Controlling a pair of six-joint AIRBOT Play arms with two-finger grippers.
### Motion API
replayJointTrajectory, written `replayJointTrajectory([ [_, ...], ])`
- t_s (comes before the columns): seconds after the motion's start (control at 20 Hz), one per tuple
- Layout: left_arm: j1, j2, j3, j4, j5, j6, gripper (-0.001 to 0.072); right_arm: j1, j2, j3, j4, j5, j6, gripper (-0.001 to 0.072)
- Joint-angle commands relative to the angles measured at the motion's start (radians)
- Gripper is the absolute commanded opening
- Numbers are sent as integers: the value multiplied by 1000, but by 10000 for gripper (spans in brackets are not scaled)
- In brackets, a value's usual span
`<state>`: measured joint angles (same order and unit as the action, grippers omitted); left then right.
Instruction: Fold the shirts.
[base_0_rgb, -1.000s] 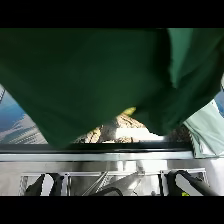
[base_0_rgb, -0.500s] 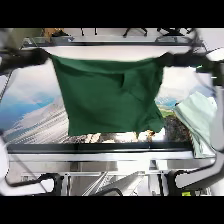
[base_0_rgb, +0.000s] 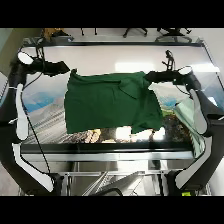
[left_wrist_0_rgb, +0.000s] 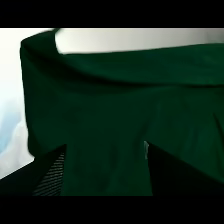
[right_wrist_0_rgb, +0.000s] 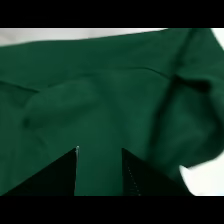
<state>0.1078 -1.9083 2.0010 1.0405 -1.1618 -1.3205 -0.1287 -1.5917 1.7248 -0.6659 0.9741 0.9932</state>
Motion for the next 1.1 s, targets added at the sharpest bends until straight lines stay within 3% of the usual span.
replayJointTrajectory([
  [0.0,100,55,-21,6,-219,-53,536,-111,70,-3,-135,209,98,326],
  [0.2,179,245,-472,6,-297,-11,536,-217,136,-107,-217,409,120,325],
  [0.5,212,462,-1074,11,-120,39,536,-237,162,-209,-217,422,83,325],
  [0.7,134,484,-1226,3,22,41,536,-230,162,-210,-213,422,84,326],
  [0.9,14,483,-1222,-25,144,41,535,-230,162,-210,-213,423,84,325],
  [0.95,-9,481,-1204,-40,165,43,440,-230,162,-210,-213,424,84,325],
  [1.0,-24,474,-1182,-49,172,51,202,-230,162,-210,-213,427,84,325],
  [1.05,-37,459,-1153,-46,166,60,27,-230,162,-210,-213,428,84,326],
])
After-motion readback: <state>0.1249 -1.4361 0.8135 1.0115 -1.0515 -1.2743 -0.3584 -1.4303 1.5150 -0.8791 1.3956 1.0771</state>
